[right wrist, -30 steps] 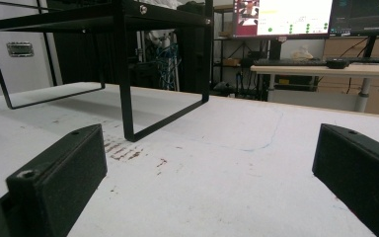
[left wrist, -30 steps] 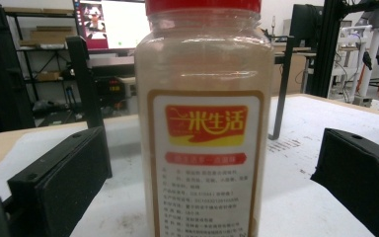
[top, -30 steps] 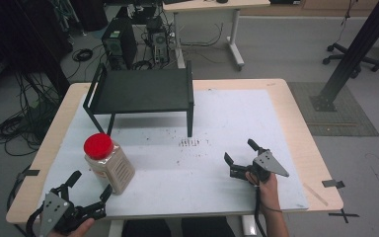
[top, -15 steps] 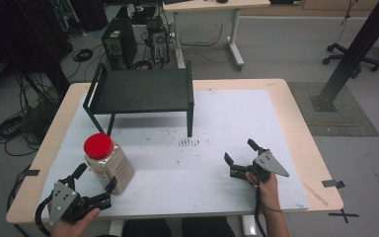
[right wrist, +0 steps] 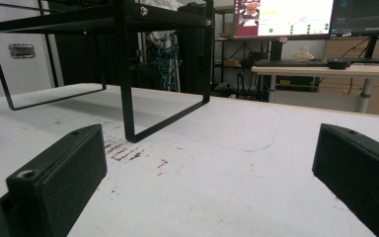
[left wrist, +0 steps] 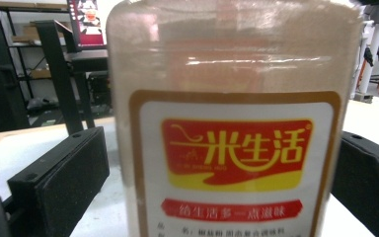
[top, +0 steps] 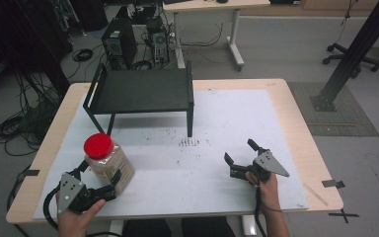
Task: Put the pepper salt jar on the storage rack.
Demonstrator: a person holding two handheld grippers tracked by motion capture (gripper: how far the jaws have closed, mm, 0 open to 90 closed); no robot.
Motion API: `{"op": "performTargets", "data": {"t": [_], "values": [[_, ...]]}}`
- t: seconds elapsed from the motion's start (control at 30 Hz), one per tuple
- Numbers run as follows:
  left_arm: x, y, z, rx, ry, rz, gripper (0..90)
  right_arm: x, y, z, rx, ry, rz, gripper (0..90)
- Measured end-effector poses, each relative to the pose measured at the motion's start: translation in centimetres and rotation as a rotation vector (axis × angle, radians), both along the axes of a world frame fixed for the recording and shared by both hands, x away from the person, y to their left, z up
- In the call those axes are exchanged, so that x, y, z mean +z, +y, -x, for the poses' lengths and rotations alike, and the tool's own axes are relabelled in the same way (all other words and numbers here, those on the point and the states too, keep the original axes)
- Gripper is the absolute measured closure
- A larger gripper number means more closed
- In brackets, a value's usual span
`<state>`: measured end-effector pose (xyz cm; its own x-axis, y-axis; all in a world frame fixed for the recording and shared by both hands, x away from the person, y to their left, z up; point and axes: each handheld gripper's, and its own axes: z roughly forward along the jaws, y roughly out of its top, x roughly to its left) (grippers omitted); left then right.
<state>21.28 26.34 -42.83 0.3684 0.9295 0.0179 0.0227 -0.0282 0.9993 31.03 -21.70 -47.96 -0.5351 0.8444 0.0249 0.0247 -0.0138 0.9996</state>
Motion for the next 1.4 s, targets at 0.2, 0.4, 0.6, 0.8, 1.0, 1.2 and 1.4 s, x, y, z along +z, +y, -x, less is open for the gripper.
{"op": "performTargets", "data": {"t": [0.2,0.4,0.6,0.8,1.0,1.2,1.4], "values": [[0.0,-0.2,-0.6,0.0,-0.006,0.003,0.2,0.0,0.0,0.0,0.001,0.0,0.0,0.0],[0.0,-0.3,-0.8,-0.001,-0.008,0.004,0.2,0.0,0.0,0.0,0.001,0.0,-0.001,0.0],[-0.1,-0.5,-1.2,0.001,-0.01,0.012,0.2,0.0,0.0,0.0,0.001,0.0,0.0,0.0],[-0.2,-0.7,-1.5,0.004,-0.012,0.016,0.2,0.0,0.0,0.0,0.001,0.0,-0.001,0.0],[-0.3,-0.6,-1.7,0.007,-0.012,0.014,0.2,0.0,0.0,0.0,0.001,0.0,-0.001,0.0],[-0.2,-0.6,-1.6,0.009,-0.007,0.017,0.4,0.0,0.0,0.0,0.001,0.0,0.0,0.0],[-0.1,-0.4,-1.6,0.012,0.001,0.023,6.2,0.0,0.0,0.0,0.001,-0.001,-0.001,0.0]]}}
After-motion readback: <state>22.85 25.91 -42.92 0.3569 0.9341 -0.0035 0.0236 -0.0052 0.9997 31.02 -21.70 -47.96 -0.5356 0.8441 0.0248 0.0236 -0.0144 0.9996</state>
